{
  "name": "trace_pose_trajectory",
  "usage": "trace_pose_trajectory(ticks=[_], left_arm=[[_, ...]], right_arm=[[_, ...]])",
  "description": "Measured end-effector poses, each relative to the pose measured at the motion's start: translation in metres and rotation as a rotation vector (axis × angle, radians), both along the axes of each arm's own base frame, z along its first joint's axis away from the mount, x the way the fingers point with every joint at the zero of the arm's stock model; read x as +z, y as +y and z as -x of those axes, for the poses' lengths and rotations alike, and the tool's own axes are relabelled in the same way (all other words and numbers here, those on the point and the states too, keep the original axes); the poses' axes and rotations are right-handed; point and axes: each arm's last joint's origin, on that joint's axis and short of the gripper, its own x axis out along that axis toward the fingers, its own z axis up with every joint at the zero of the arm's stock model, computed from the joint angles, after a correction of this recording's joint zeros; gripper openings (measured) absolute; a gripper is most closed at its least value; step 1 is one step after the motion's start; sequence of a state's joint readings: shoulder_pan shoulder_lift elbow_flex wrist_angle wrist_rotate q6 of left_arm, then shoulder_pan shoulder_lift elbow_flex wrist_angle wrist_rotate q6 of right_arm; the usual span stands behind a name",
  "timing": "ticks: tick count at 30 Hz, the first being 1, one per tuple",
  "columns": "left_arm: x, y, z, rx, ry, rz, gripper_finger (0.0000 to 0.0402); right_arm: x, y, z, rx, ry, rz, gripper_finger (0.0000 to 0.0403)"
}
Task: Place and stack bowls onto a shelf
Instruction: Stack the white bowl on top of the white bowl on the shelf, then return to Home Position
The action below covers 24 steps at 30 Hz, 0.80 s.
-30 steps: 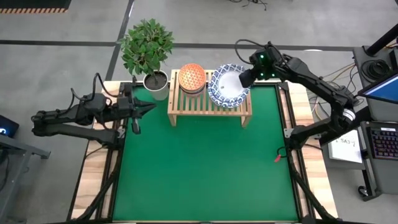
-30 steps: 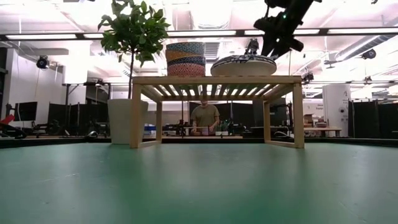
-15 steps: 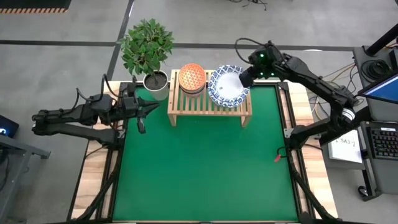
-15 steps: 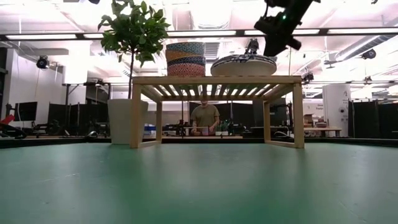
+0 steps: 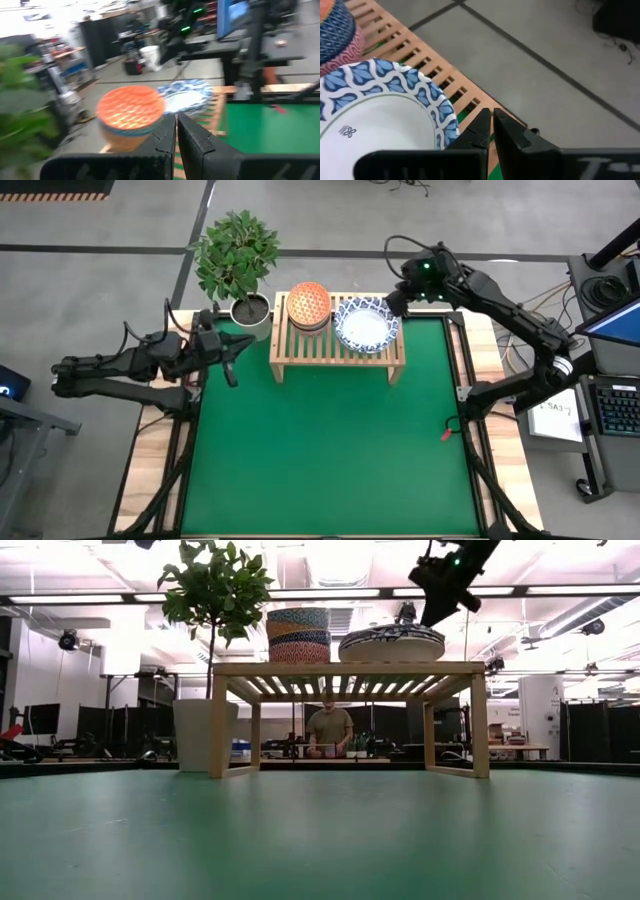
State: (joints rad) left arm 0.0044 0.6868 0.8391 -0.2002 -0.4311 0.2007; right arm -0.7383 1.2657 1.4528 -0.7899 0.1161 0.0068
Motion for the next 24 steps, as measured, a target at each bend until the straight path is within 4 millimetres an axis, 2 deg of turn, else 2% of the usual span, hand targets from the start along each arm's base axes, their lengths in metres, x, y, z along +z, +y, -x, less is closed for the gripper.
trace_pose_trajectory(ticks=[3, 5, 8, 11, 14, 18, 24], left_arm=[[0.000, 0.002, 0.001, 0.080, 0.001, 0.004, 0.0001], [-0.003, 0.002, 0.002, 0.081, 0.027, 0.019, 0.0001], [-0.014, 0.000, 0.005, 0.004, 0.101, 0.048, 0.0001], [-0.031, -0.005, 0.008, -0.174, 0.132, 0.076, 0.0001], [-0.047, -0.009, 0.017, -0.295, 0.106, 0.087, 0.0001], [-0.058, -0.009, 0.033, -0.304, 0.012, 0.109, 0.0001], [-0.080, -0.009, 0.052, -0.307, -0.091, 0.157, 0.0001]], right_arm=[[0.007, 0.009, 0.006, 0.055, -0.014, 0.019, 0.0011], [0.009, 0.022, 0.006, 0.194, -0.049, 0.024, 0.0011], [0.006, 0.047, 0.004, 0.435, -0.200, 0.043, 0.0011], [-0.012, 0.076, 0.007, 0.629, -0.304, 0.085, 0.0011], [-0.041, 0.100, 0.016, 0.721, -0.350, 0.131, 0.0011], [-0.073, 0.122, 0.029, 0.781, -0.454, 0.162, 0.0011], [-0.104, 0.145, 0.045, 0.865, -0.586, 0.212, 0.0011]])
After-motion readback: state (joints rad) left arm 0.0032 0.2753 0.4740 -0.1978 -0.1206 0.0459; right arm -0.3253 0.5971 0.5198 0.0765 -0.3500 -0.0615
